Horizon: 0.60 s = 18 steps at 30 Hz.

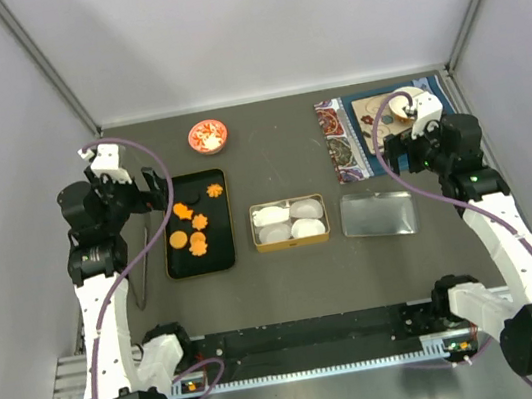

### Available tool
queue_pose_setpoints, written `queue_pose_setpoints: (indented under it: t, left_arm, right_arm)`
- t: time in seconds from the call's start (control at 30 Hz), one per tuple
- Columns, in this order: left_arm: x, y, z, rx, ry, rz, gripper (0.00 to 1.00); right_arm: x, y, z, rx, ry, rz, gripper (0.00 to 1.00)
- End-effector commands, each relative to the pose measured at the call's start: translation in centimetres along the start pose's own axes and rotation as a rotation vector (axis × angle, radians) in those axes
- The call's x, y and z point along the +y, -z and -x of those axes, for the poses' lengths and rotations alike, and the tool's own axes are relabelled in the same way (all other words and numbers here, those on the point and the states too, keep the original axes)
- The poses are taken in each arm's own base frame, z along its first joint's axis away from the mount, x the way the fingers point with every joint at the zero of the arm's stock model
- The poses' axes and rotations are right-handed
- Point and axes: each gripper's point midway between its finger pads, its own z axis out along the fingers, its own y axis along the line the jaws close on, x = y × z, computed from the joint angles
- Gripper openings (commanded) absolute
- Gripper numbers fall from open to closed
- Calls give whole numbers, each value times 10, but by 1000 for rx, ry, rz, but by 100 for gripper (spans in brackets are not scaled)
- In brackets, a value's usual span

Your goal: Pack the cookies

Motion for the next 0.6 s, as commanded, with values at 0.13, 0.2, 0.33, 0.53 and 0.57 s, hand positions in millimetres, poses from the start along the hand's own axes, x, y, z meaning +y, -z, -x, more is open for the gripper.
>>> queue_pose_setpoints:
  t: [0.13, 0.2, 0.33, 0.53, 0.57]
  left_arm:
    - [-4, 1, 17, -63, -19, -23, 99]
    - [-4, 1, 17, -66, -20, -22, 99]
    - [-4, 2, 14, -62, -22, -22, 99]
    - [4, 3, 2, -19, -47, 19, 99]
    - [7, 4, -8, 20, -64, 34, 99]
  right_arm:
    - [-3, 7, 28, -73, 17, -3, 99]
    - [-4, 8, 28, -74, 16, -4, 99]
    - [-3, 7, 28, -73, 18, -1, 99]
    - [-4, 7, 27, -70, 17, -4, 99]
    - [-3, 7, 27, -71, 18, -2, 99]
